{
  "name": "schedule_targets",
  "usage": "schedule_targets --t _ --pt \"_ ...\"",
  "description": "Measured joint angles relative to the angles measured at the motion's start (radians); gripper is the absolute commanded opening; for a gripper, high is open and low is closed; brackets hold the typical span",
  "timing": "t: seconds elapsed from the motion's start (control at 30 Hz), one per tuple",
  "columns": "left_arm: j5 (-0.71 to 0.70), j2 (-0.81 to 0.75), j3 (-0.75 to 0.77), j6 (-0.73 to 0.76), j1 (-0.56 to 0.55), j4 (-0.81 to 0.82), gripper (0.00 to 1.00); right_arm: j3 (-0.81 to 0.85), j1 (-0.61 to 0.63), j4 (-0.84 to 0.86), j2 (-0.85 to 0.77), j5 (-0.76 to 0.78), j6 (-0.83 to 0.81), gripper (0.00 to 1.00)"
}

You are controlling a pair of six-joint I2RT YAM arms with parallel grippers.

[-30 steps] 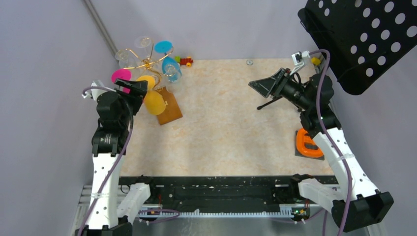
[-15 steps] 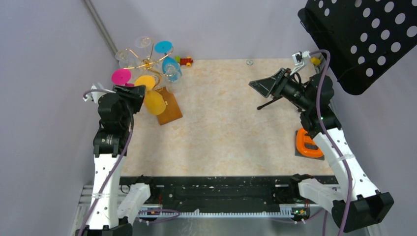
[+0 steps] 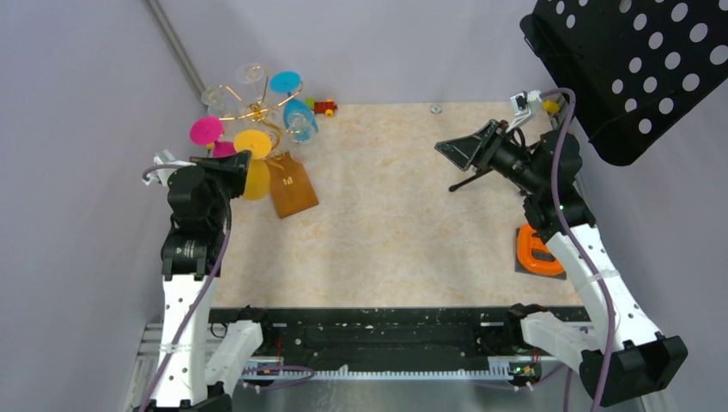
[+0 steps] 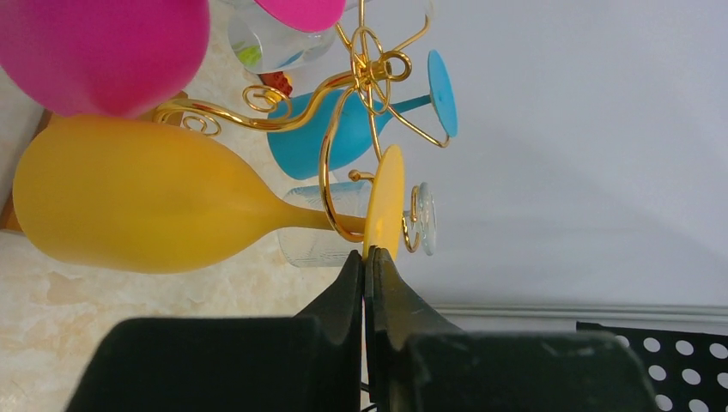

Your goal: Take the wine glass off the wine glass rack

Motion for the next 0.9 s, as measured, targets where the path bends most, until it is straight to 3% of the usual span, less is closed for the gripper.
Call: schedule_targets --t 0.67,0.9 --pt "-0.112 0.002 0.006 -0.04 0.0 0.017 0.0 -0.005 0.0 0.014 0.0 0.019 0.008 0.5" --pt "-0.109 0.058 0.043 -0.026 0.0 0.071 0.0 -0.005 0.0 0.018 0.002 0.019 0.016 0.62"
